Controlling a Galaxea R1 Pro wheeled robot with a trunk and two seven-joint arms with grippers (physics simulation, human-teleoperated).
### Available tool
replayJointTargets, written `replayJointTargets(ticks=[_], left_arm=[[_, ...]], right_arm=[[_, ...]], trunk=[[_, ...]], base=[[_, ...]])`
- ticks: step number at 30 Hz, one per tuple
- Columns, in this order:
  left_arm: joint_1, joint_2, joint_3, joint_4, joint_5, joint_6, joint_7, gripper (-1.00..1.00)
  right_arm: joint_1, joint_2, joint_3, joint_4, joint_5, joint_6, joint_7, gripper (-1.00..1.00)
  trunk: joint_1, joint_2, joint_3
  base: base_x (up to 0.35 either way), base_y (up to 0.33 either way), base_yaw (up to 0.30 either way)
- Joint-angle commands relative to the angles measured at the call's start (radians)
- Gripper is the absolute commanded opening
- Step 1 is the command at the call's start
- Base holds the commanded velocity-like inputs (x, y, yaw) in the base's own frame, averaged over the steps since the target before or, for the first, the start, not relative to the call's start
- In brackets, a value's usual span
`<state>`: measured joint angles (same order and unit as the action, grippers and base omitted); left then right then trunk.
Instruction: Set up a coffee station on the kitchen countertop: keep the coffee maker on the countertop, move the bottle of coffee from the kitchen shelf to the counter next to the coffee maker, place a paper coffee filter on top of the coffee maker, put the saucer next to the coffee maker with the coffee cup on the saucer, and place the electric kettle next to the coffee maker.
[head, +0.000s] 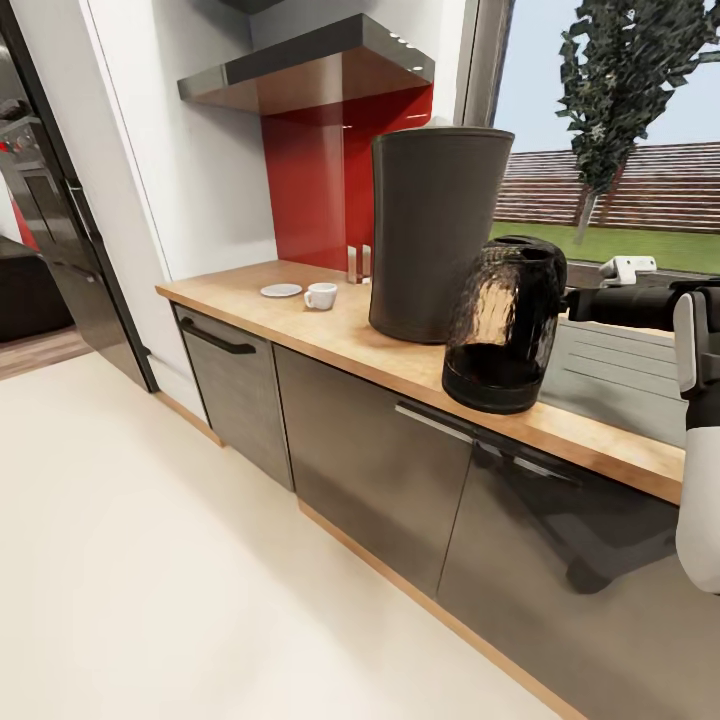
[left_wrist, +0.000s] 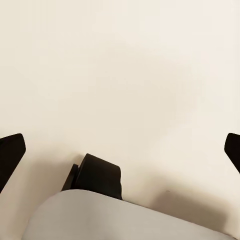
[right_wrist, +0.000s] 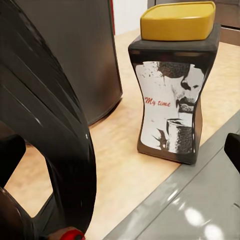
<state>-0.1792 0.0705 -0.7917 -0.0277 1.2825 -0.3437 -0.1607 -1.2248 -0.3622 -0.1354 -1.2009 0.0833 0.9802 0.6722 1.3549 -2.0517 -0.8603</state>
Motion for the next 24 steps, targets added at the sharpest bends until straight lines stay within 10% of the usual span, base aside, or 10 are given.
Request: replayJointTargets(ticks=[1, 24], left_arm=[[0.0, 0.0, -0.006, 0.0, 0.011, -0.001, -0.005, 1.0], [0.0, 0.001, -0.006, 0.0, 0.011, -0.001, -0.005, 1.0]], right_arm=[[-0.001, 0.0, -0.001, -0.001, 0.009, 0.003, 0.009, 1.0], [-0.001, 0.0, -0.001, -0.002, 0.009, 0.003, 0.009, 1.0]], trunk=[[0.0, 0.0, -0.001], [0.0, 0.0, -0.001]], base=[[0.0, 0.0, 0.0], [0.0, -0.017, 0.0]])
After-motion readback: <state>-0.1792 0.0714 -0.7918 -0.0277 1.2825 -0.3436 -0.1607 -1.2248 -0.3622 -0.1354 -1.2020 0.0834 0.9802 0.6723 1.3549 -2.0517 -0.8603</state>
